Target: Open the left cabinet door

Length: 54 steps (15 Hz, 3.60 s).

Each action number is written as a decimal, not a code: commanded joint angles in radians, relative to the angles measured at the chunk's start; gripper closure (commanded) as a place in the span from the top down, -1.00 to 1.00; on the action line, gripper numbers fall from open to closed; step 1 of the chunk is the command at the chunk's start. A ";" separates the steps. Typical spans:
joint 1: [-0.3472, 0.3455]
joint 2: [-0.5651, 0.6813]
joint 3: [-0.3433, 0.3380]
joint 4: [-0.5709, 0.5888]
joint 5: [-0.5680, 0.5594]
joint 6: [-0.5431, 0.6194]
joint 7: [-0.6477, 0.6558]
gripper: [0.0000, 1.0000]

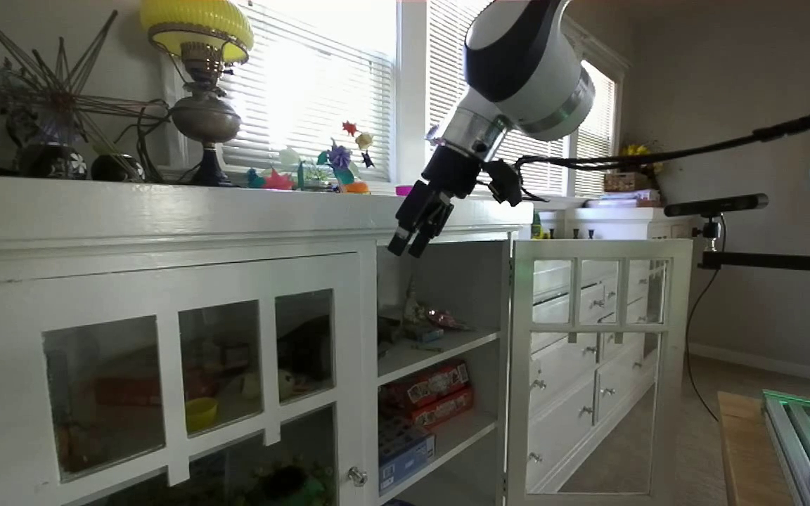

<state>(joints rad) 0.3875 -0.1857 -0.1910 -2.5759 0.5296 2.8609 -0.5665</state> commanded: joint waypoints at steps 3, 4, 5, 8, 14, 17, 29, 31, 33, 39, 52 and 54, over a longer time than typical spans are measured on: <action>0.026 0.024 -0.123 -0.008 0.102 0.040 -0.258 1.00; 0.035 0.028 -0.141 -0.004 0.133 0.043 -0.304 1.00; 0.055 0.039 -0.158 0.005 0.183 0.061 -0.365 1.00; 0.112 0.060 -0.200 0.035 0.353 0.090 -0.543 1.00; 0.127 0.065 -0.204 0.040 0.430 0.094 -0.642 1.00; 0.126 0.065 -0.204 0.039 0.430 0.094 -0.642 1.00; 0.132 0.074 -0.201 0.042 0.441 0.114 -0.649 1.00; 0.143 0.083 -0.206 0.052 0.474 0.118 -0.677 1.00; 0.148 0.092 -0.209 0.054 0.498 0.126 -0.696 1.00; 0.161 0.088 -0.237 0.075 0.687 0.118 -0.931 1.00; 0.107 0.327 -0.305 0.232 1.235 -0.222 -1.611 1.00; 0.099 0.364 -0.303 0.244 1.252 -0.251 -1.643 1.00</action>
<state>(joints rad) 0.5004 0.1046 -0.4895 -2.3788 1.7222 2.6647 -2.1334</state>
